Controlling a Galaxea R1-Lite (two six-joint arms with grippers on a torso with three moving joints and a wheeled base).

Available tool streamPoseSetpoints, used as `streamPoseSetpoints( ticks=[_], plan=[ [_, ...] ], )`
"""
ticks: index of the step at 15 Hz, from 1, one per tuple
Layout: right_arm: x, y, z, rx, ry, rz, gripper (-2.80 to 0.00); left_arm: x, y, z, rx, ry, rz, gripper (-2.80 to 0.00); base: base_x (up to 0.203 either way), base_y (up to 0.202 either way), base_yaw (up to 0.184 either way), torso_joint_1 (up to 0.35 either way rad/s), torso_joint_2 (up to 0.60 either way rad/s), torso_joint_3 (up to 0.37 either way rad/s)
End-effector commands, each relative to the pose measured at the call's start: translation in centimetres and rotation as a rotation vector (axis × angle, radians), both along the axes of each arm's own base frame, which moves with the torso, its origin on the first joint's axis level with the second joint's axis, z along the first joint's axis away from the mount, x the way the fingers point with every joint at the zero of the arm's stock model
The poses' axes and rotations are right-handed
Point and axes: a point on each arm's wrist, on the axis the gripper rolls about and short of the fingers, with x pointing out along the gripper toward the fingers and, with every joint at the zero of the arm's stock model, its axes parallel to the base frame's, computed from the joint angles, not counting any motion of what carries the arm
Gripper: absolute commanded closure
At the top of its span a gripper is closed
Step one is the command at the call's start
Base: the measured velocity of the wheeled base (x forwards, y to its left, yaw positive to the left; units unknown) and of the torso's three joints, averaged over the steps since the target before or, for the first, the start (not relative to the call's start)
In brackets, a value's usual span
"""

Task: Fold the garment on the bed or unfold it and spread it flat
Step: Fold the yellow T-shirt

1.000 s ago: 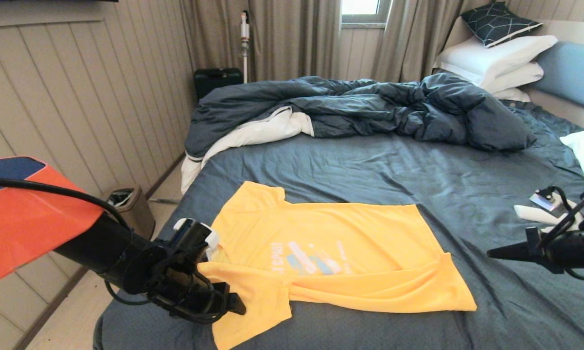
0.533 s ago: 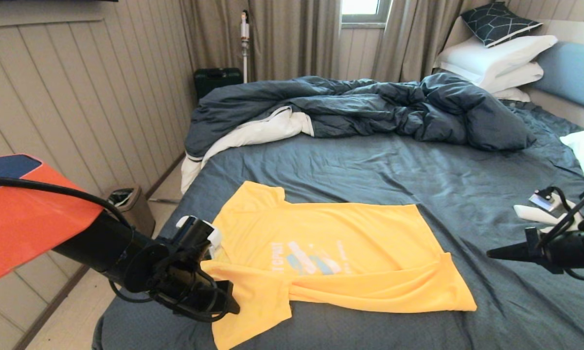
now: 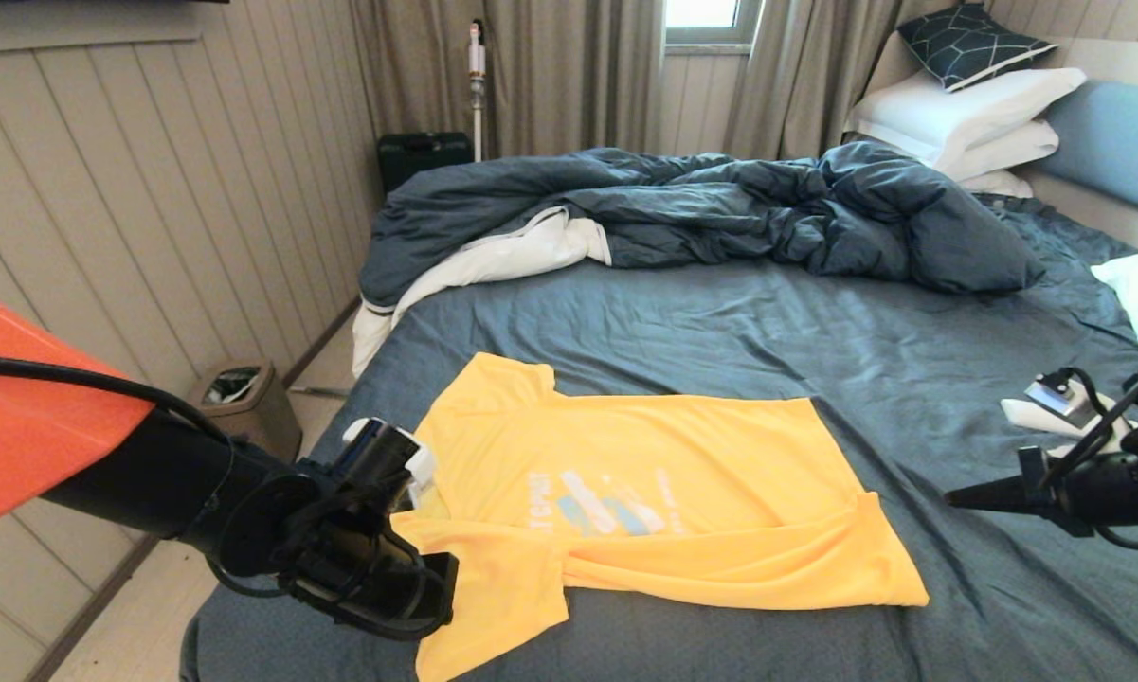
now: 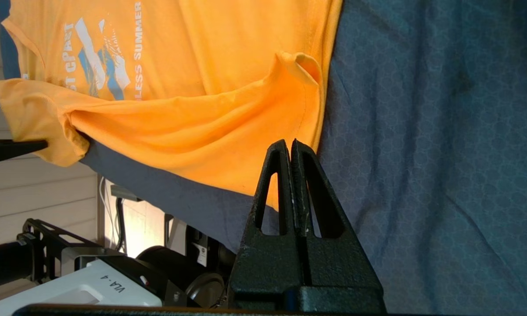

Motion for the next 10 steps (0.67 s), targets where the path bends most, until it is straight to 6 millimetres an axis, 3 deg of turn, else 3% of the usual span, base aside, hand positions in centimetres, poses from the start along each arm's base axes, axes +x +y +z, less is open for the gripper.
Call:
streamPoseSetpoints(
  ticks=[1, 4, 10],
  plan=[
    [0.1, 0.0, -0.2, 0.007, 0.006, 0.005, 0.00, -0.4, 0.1, 1.6, -0.025, -0.039, -0.001, 0.00, 0.000, 0.000, 0.000, 0.000, 0.00, 0.000],
    [0.3, 0.0, -0.6, 0.013, 0.017, 0.007, 0.00, 0.6, -0.3, 2.9, -0.048, -0.078, 0.006, 0.00, 0.000, 0.000, 0.000, 0.000, 0.00, 0.000],
    [0.4, 0.1, -0.8, 0.017, 0.026, 0.008, 0.00, 5.8, 1.2, 3.7, -0.104, -0.144, 0.101, 0.00, 0.000, 0.000, 0.000, 0.000, 0.00, 0.000]
  ],
)
